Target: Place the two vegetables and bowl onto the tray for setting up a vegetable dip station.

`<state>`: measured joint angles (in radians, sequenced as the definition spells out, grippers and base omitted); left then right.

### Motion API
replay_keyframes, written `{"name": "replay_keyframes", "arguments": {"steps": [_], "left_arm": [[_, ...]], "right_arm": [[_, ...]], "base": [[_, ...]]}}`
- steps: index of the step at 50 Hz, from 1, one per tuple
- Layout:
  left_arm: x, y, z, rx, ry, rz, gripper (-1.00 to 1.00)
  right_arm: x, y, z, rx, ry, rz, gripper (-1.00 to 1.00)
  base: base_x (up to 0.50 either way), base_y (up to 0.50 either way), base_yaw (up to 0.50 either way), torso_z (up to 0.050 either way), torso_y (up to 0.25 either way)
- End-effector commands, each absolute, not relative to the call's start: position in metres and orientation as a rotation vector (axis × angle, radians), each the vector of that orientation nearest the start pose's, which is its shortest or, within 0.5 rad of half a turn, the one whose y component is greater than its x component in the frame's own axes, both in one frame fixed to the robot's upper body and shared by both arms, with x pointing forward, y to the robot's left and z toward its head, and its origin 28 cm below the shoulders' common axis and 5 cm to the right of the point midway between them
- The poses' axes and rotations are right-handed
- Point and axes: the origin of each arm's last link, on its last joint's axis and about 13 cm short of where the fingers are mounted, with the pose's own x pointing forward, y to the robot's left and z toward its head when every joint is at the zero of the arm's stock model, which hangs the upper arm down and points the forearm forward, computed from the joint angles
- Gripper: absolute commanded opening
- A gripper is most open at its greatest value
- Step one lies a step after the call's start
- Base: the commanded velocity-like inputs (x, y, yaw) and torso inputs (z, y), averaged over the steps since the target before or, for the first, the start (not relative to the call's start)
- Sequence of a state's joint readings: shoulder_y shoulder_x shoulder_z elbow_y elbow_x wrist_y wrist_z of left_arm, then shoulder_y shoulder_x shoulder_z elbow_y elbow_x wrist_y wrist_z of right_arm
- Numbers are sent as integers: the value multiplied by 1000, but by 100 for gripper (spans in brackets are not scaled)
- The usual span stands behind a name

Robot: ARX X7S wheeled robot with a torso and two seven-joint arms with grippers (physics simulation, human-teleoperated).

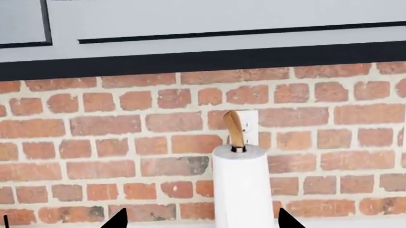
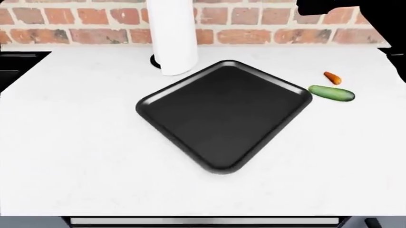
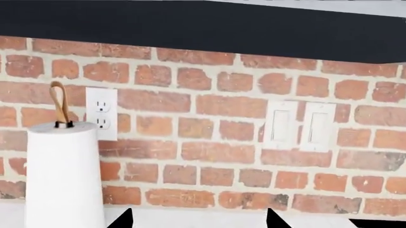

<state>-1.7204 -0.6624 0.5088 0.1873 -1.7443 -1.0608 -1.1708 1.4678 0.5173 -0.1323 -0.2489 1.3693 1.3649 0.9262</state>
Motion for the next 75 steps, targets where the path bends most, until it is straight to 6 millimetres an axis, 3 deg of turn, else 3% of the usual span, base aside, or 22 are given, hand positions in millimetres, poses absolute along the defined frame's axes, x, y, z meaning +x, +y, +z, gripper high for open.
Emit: {"name": "replay_keyframes", "arguments": {"steps": [1,20,26,54,66,75], "left_arm": [[225,226,419,49,-213,28,100],[225,226,419,45,-213,25,100],[224,227,420,43,-214,29,100],[222,229,422,37,-224,36,100],[221,230,424,33,-230,40,100],[220,230,425,32,-231,45,100]], "right_arm": [[249,-133,384,-74,-185,-23,100],[248,-132,386,-89,-196,-13,100],[248,-134,385,-82,-189,-37,100],[248,-131,382,-124,-180,4,100],[242,-151,364,-201,-63,6,100],[218,-173,352,-229,12,-5,100]], "base": [[414,-328,0,0,0],[400,-333,0,0,1],[500,71,0,0,0],[9,140,0,0,0],[0,0,0,0,0],[0,0,0,0,0]]}}
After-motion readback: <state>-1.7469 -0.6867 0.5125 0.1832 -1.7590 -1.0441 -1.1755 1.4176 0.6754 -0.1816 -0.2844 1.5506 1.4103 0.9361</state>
